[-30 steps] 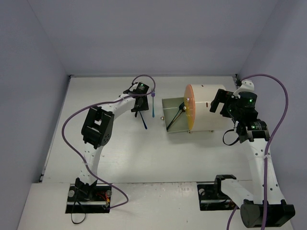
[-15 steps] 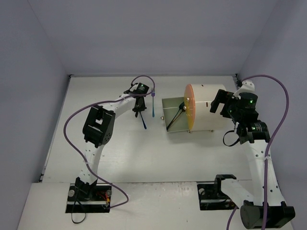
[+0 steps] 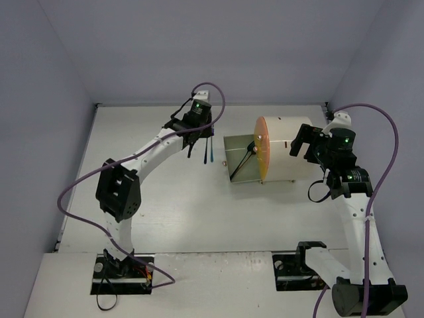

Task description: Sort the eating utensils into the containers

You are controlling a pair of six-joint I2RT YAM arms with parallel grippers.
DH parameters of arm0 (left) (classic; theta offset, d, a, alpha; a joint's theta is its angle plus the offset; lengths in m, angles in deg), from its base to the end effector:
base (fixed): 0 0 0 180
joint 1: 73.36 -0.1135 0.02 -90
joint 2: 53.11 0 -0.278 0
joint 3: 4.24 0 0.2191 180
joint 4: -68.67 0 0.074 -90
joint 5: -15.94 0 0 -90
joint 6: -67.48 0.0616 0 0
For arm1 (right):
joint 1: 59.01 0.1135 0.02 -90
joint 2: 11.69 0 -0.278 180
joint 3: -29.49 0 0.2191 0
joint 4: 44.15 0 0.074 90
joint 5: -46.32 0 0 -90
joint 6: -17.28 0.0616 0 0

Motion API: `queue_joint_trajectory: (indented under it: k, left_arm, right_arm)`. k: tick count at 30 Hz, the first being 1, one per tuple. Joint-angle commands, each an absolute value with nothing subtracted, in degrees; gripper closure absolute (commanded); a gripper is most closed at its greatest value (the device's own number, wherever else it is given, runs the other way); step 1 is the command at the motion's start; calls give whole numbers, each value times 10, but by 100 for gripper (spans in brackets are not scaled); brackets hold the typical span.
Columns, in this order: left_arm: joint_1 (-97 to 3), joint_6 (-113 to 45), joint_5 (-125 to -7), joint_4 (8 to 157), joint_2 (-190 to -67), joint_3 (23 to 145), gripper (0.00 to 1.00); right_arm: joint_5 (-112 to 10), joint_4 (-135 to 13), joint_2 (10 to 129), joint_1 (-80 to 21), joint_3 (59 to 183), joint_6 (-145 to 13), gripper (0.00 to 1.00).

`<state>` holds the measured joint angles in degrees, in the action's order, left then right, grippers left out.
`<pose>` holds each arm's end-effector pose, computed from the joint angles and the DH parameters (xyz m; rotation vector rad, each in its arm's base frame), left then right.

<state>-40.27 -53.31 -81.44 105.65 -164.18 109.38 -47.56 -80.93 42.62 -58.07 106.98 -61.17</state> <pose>0.3815 -0.2392 0.3063 -0.0307 2.2090 -0.4946 0.1908 0.0073 0.3937 0.1195 1.8089 0.2161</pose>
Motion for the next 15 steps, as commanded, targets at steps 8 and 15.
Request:
queue_joint_trajectory:
  k: [8,15]
  left_arm:
    - [-307,-526,-778,930,-1658,1208,100]
    - [-279,-485,-783,957,-1709,1231,100]
  right_arm:
    - [-479,-784,431,-575,1076,-612,0]
    - [-472,-786,424,-576,1073,-616,0]
